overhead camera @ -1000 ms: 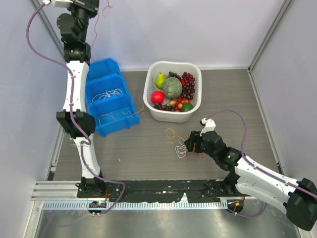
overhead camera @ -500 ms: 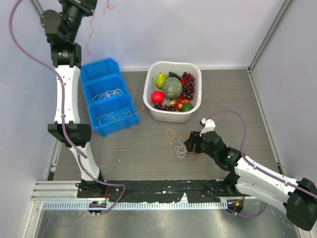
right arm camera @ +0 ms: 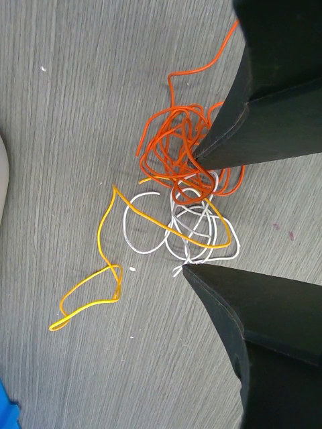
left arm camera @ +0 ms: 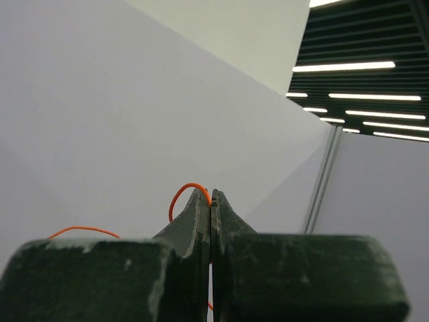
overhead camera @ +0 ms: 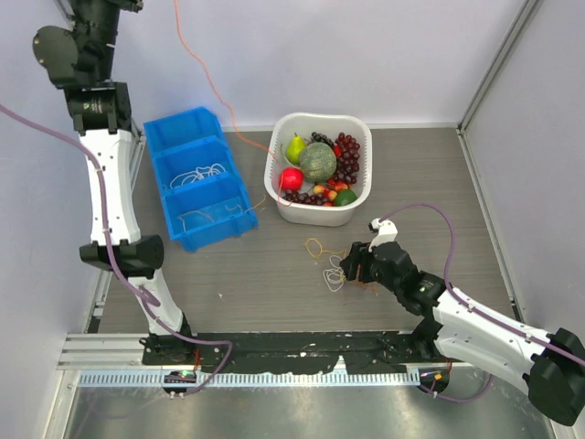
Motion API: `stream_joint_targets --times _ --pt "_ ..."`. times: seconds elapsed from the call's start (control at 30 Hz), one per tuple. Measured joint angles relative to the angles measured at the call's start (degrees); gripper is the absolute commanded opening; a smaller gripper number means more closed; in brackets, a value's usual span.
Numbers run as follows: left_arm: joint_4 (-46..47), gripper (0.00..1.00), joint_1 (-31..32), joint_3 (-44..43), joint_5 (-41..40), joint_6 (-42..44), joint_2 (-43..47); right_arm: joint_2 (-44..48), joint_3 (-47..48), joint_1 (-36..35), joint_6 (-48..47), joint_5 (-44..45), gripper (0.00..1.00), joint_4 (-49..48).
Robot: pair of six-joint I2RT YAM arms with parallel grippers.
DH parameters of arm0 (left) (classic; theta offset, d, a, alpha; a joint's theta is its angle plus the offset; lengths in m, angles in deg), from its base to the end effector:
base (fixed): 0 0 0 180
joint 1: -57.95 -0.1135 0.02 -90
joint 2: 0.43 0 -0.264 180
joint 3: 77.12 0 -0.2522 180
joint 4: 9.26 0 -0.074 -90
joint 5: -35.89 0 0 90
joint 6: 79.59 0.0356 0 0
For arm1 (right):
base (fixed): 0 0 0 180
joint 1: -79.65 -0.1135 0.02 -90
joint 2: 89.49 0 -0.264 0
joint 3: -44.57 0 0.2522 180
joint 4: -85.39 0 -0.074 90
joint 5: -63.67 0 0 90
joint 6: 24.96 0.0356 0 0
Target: Untangle the cables
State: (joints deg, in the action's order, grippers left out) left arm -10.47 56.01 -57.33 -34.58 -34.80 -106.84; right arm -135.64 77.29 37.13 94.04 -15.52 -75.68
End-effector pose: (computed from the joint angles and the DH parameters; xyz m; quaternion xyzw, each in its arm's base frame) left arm 0.3091 -0.0014 0.6557 0.0208 0.3539 -0.3947 0.8476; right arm 0.1331 0.1130 0.1870 -0.0576 0.8715 0.2135 0.4377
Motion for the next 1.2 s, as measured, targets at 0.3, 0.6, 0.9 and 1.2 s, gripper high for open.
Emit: stream_joint_targets --times 0.3,0.6,0.9,1.2 --pt "-3.3 0.0 -3.8 0.6 -1.0 -4.4 -11.5 -1.0 0.0 0.0 0.0 0.0 0.63 -0.2" --pt "-3.4 0.0 -8.1 2.9 -1.8 -5.4 -13.2 -1.6 0.0 0.0 0.0 0.0 0.63 -0.4" --pt "-4.8 0.0 -9.4 -0.7 -2.4 -5.1 -18.8 -3.5 0.0 0.0 0.0 -0.2 0.63 -0.4" --pt "-4.5 0.0 -9.3 -0.8 -4.1 -2.9 -18.5 -3.8 0.0 0.0 0.0 -0.3 0.63 -0.4"
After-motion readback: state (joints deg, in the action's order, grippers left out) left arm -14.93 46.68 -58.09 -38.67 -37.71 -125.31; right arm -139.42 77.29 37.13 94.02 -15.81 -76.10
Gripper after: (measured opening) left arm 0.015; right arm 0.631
